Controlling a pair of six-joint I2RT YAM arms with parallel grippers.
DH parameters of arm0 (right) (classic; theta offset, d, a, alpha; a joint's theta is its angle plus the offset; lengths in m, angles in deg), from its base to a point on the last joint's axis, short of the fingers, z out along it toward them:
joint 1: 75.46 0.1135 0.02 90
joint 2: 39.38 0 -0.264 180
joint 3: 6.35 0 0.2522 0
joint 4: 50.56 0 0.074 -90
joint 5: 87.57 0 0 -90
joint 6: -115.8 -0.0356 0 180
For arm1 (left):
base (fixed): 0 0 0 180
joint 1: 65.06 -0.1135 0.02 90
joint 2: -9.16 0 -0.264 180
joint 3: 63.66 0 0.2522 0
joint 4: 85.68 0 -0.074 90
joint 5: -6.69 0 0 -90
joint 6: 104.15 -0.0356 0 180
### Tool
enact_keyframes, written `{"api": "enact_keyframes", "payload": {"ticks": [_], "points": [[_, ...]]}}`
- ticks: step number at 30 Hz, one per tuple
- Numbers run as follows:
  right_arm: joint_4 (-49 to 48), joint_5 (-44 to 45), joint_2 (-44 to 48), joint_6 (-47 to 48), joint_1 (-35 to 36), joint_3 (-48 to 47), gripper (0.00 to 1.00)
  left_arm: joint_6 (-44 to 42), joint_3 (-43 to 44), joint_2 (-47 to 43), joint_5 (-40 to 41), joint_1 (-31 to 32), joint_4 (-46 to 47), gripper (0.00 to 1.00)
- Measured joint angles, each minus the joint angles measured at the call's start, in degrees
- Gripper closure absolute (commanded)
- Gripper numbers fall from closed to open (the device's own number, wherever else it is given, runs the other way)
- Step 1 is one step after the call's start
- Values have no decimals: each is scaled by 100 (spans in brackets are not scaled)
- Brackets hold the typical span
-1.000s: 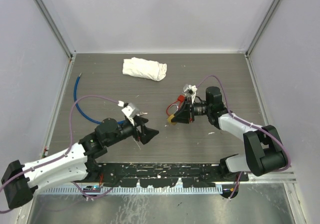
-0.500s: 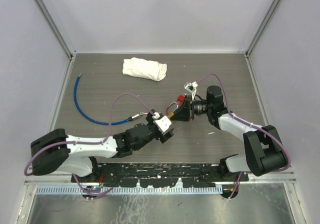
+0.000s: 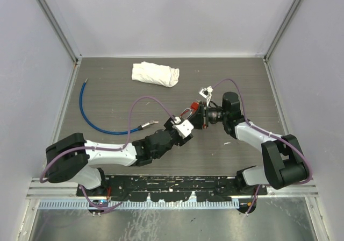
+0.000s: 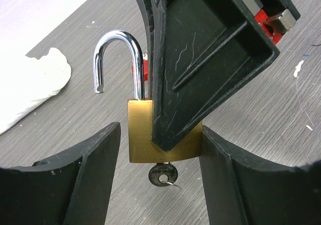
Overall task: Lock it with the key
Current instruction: Pick up the lock from the center of the board, then lock the lock.
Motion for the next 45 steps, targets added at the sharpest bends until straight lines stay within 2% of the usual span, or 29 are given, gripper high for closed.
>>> {"api": "enact_keyframes", "payload": {"ticks": [4,6,8,10,12,14,16,20,24,26,27,28,32,35,38,42,45], "points": [[7,26,-15,-17,-2,0,99,-2,105,50,17,-2,-68,39],[7,35,-15,-17,-4,0,98,-2,168,74,20,-2,-96,50],[4,57,-15,-15,-7,-11,94,7,201,79,-26,2,-138,73],[48,63,-15,13,-7,-42,82,-2,210,79,-22,4,-164,84],[149,66,-15,81,-9,-68,64,-2,214,74,-55,-11,-205,91],[402,61,-13,240,-11,-142,50,22,210,39,-140,-37,-282,94],[686,28,-4,485,-11,-249,42,63,144,-74,-275,-107,-411,96],[1631,-44,118,1451,-114,-614,36,243,-249,-745,-734,-470,-837,100],[3167,-225,271,2946,-428,-1211,32,369,-527,-1602,-1202,-826,-1279,100],[4153,-286,313,4092,-592,-1602,20,398,-629,-2068,-1554,-1005,-1508,100],[4732,-317,323,4859,-669,-1829,5,398,-667,-2267,-1733,-1069,-1613,100],[5294,-337,332,5692,-721,-2015,1,396,-706,-2498,-1969,-1137,-1751,100],[7355,-568,496,9235,-748,-2245,0,372,-730,-3121,-2898,-1244,-2319,100],[8367,-721,546,11022,-682,-2312,0,372,-673,-3305,-3602,-1248,-2820,100],[8933,-796,413,11960,-522,-2710,3,415,-586,-3305,-4197,-1246,-3169,100],[9508,-879,179,12830,-96,-3320,19,507,-450,-3239,-4730,-1246,-3390,100],[9796,-863,98,13092,321,-3467,28,527,-297,-3110,-4994,-1246,-3434,100]]}}
